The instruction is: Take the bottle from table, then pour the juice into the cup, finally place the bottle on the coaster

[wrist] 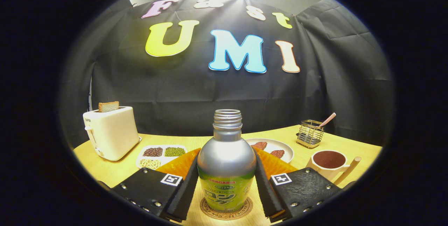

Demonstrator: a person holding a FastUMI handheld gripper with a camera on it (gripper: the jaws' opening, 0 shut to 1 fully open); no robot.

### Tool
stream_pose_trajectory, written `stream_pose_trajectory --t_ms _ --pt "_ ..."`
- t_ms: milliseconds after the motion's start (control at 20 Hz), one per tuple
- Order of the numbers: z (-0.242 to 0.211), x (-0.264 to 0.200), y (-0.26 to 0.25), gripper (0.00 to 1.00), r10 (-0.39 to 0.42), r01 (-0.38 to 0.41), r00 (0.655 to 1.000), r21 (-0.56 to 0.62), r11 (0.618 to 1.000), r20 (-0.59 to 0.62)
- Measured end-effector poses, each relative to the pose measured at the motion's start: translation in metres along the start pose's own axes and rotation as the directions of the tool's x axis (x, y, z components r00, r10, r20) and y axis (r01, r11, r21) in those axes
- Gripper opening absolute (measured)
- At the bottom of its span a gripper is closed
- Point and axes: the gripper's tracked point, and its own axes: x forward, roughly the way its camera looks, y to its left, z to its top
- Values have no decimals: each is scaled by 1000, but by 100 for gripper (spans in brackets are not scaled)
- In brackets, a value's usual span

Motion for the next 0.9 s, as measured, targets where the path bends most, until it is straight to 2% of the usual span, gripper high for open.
stream_pose_trajectory --t_ms 250,350,400,500,650,900 --pt "-1 -3 -1 78 0 0 1000 17 1000 10" --pt "2 -6 4 81 23 -23 1000 26 999 19" --pt "10 -7 10 85 50 -51 998 30 998 41" --pt "22 -12 6 99 47 -48 997 16 999 67" --pt "48 -22 1 99 47 -45 996 -28 999 78" --pt "124 -52 6 99 131 -120 986 -111 987 103"
